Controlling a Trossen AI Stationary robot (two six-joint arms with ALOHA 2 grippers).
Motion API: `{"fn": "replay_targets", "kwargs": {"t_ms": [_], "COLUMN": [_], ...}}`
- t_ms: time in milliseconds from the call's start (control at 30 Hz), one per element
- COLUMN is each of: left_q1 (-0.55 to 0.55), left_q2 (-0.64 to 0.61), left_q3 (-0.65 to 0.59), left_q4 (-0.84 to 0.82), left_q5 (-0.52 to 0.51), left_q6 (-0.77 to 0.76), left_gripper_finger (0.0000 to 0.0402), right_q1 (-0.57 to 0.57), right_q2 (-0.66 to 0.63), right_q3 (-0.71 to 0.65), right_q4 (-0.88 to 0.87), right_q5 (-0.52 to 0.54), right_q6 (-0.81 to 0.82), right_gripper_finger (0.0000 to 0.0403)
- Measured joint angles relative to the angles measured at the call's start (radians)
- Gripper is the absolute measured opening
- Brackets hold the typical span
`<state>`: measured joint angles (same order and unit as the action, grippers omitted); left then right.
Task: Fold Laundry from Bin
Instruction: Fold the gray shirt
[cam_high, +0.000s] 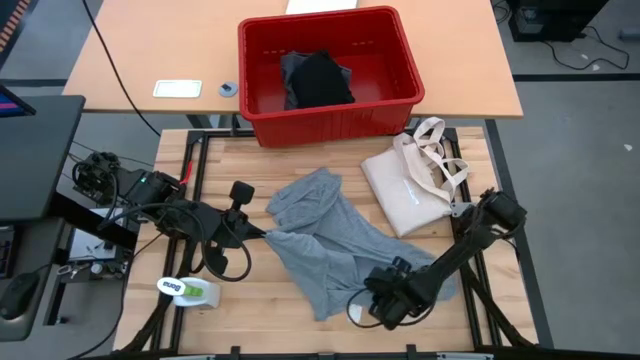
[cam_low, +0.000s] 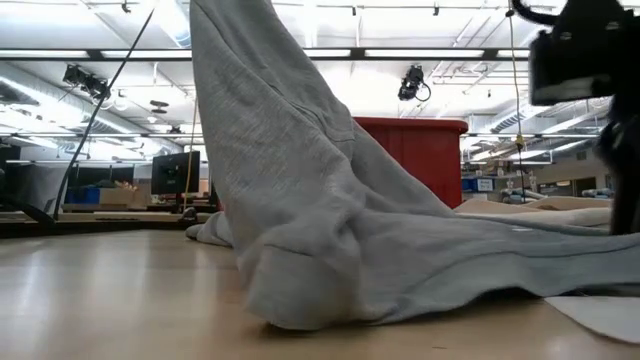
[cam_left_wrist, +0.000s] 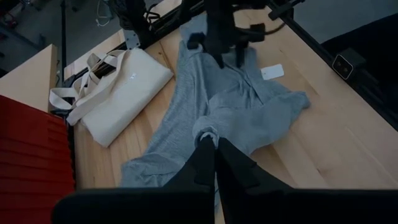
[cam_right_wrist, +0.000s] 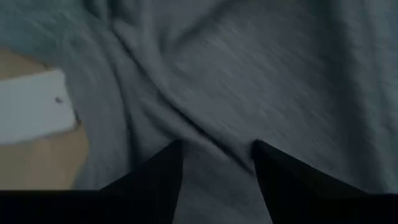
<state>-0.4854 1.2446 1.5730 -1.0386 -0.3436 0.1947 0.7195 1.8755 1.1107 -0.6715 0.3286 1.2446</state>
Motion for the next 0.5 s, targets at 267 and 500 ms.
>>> {"fn": "replay_targets", "kwargs": {"t_ms": [267, 500], "left_q1": [0.000, 0.000], "left_q2": [0.000, 0.000], "left_q3": [0.000, 0.000], "left_q4": [0.000, 0.000], "left_q5": [0.000, 0.000], "left_q6": [0.008, 0.016], "left_gripper_finger": [0.0009, 0.0009], "right_q1": [0.015, 0.064], "right_q2": [0.050, -0.040], "right_q3": [0.004, 0.052], "right_q4": [0.343, 0.226], "right_q5": [-0.143, -0.127], "right_q6": [-0.238, -0.246], "right_gripper_finger": [0.0204, 0.0204]}}
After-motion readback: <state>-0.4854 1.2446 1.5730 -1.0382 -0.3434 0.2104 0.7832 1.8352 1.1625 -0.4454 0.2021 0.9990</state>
